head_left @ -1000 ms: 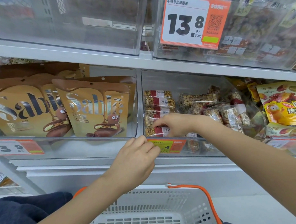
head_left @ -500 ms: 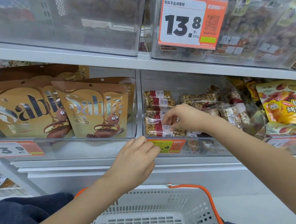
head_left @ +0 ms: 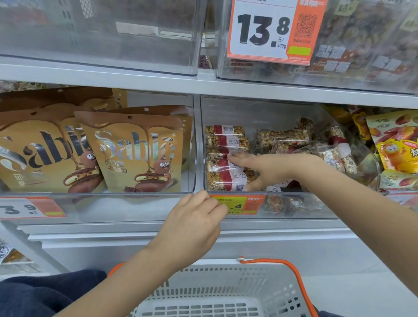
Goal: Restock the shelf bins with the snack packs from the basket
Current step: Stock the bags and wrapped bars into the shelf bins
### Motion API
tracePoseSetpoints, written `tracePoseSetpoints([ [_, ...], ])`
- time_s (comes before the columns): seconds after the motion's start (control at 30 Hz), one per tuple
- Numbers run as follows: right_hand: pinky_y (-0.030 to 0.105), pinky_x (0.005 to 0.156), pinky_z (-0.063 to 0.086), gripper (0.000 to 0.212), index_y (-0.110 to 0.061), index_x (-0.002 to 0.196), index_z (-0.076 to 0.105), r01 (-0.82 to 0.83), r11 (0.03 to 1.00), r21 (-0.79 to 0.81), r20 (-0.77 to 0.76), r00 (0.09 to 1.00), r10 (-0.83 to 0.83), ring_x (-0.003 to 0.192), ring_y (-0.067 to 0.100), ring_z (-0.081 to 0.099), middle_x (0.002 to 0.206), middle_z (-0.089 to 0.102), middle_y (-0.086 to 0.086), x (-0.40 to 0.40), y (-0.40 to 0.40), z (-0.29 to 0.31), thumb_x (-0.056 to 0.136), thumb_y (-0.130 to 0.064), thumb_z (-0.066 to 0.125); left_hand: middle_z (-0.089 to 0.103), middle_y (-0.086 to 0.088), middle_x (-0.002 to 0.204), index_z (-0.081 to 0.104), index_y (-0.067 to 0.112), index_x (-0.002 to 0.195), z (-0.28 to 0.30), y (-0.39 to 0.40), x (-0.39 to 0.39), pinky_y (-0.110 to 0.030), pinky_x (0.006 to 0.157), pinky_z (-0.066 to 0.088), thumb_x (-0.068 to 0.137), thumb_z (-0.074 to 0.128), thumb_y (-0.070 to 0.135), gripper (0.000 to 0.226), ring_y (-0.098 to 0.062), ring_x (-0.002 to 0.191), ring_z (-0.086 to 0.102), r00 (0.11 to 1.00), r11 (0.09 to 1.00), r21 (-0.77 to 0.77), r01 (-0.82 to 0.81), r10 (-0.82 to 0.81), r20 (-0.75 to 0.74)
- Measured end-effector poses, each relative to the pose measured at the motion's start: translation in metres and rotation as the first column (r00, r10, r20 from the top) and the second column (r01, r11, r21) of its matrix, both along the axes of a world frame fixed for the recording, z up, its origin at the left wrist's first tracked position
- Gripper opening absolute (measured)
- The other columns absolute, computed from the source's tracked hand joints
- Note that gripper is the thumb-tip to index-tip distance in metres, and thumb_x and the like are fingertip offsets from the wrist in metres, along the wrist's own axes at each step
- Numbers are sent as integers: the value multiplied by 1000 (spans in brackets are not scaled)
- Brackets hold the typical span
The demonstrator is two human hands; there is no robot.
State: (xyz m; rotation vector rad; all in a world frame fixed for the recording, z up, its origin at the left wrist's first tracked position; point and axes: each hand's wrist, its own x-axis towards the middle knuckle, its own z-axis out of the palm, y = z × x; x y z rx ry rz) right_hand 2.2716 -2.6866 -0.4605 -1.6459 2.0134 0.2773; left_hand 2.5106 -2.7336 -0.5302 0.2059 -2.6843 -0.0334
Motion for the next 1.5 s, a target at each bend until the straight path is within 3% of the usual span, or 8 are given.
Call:
tracePoseSetpoints([
  [0.17, 32, 118, -2, 77, -21, 152, -7, 130, 933, -335, 54, 991, -119, 146, 13, -10, 159, -12, 0, 18, -17, -13, 94, -62, 21, 59, 3, 75, 61, 16, 79, 1, 0, 0, -31, 66, 34, 77, 48, 14, 13, -22, 75, 51, 1000, 1000, -3, -5, 5, 5],
  [0.37, 52, 116, -8, 75, -38, 149, -13, 113, 980, -165, -91, 987, -129, 146, 19, -14, 158, -18, -2, 17, -42, -23, 87, -73, 10, 59, 3, 76, 61, 15, 80, 0, -3, 0, -30, 66, 36, 78, 46, 14, 15, -21, 76, 53, 1000, 1000, 18, 3, -3, 7],
  [0.5, 48, 118, -3, 72, -33, 151, -9, 37, 984, -173, -157, 985, -65, 147, 20, -11, 159, -14, -1, 27, -47, -30, 91, -68, 14, 59, 3, 75, 60, 15, 79, 2, -3, 1, -29, 65, 35, 77, 47, 13, 14, -22, 75, 53, 1000, 1000, 28, 15, -15, -1],
  [0.63, 40, 117, 0, 59, -37, 151, 4, 252, 890, -380, 178, 964, -198, 147, 15, -2, 160, 1, -9, 13, -13, 6, 98, -57, 21, 58, 3, 77, 61, 15, 81, 5, -5, 6, -27, 67, 34, 79, 44, 15, 17, -20, 77, 53, 1000, 999, 50, 22, -21, -14],
  [0.73, 45, 117, 1, 74, -43, 149, 5, 170, 840, -516, -154, 946, -286, 148, 17, 1, 161, 2, -8, -30, 40, 20, 88, -65, 41, 59, 4, 78, 61, 16, 84, 3, -5, 9, -27, 68, 37, 82, 43, 17, 18, -20, 78, 54, 999, 998, 52, 25, -24, -21],
  [0.87, 67, 110, 8, 105, -51, 146, 0, 264, 934, -241, -455, 819, -349, 146, 32, -8, 156, -20, -16, -62, 95, 4, 63, -82, 57, 60, 5, 80, 62, 16, 84, 7, 4, 7, -32, 66, 44, 84, 46, 18, 16, -18, 79, 53, 995, 995, 88, 53, -45, -83],
  [1.27, 63, 100, 29, 67, -28, 129, 32, 389, 675, -626, -251, 720, -647, 138, 36, 8, 157, -1, 5, -45, 92, -18, 74, -36, 69, 61, 1, 95, 60, 14, 95, 78, 15, -74, -36, 77, 48, 88, 52, 15, 11, -20, 92, 54, 999, 998, 56, 36, -34, -40],
  [1.5, 61, 95, 34, 61, -31, 124, 32, 499, 377, -780, 58, 658, -751, 139, 34, 2, 155, -3, 5, -36, 106, -21, 75, -31, 67, 18, -10, 153, 12, 25, 149, 79, -5, -205, -44, 111, 30, 65, 80, 46, 110, -31, 138, 24, 897, 943, 294, -153, 9, 441],
])
